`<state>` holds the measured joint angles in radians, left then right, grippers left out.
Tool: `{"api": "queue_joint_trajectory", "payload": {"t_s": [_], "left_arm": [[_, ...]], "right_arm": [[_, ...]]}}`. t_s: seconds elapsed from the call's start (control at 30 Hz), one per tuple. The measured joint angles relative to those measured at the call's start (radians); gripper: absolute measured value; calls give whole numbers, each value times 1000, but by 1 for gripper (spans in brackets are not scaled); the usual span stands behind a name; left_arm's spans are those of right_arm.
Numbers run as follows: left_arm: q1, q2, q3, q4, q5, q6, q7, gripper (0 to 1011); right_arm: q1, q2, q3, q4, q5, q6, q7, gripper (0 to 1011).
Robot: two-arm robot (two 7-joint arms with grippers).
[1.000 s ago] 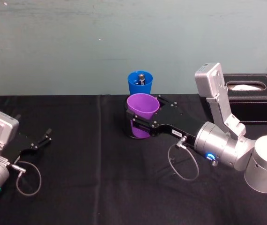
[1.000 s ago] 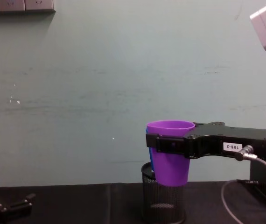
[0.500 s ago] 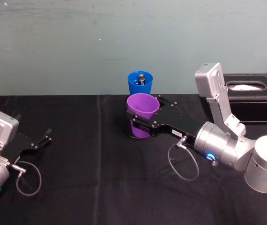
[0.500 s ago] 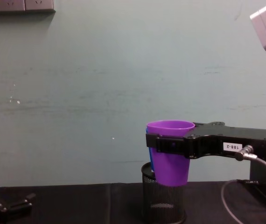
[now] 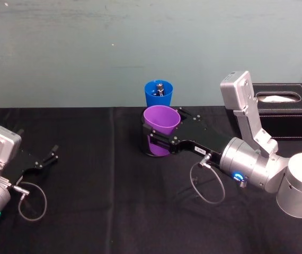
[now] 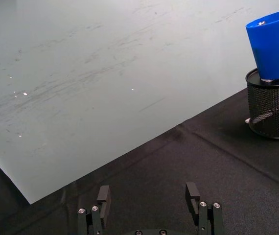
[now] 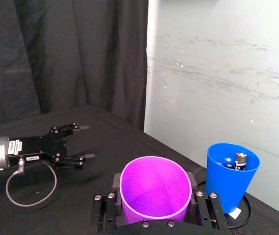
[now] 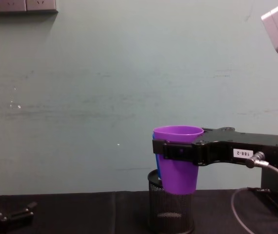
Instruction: Pick up one cup with a gripper and tap it against the other cup.
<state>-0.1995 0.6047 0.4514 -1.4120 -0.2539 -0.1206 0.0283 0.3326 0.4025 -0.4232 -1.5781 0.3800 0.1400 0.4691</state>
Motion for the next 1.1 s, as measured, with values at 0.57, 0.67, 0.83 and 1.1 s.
{"api": "queue_joint_trajectory", "payload": {"t_s": [0.57,0.67,0.83,1.1], "left_arm": [[0,0,0,0,0,0,0,1000],[0,0,0,0,0,0,0,1000],[0,0,0,0,0,0,0,1000],[0,0,0,0,0,0,0,1000]], "right_arm": [[0,0,0,0,0,0,0,734],[0,0,0,0,0,0,0,735],[0,0,0,0,0,0,0,735],[0,0,0,0,0,0,0,734]]}}
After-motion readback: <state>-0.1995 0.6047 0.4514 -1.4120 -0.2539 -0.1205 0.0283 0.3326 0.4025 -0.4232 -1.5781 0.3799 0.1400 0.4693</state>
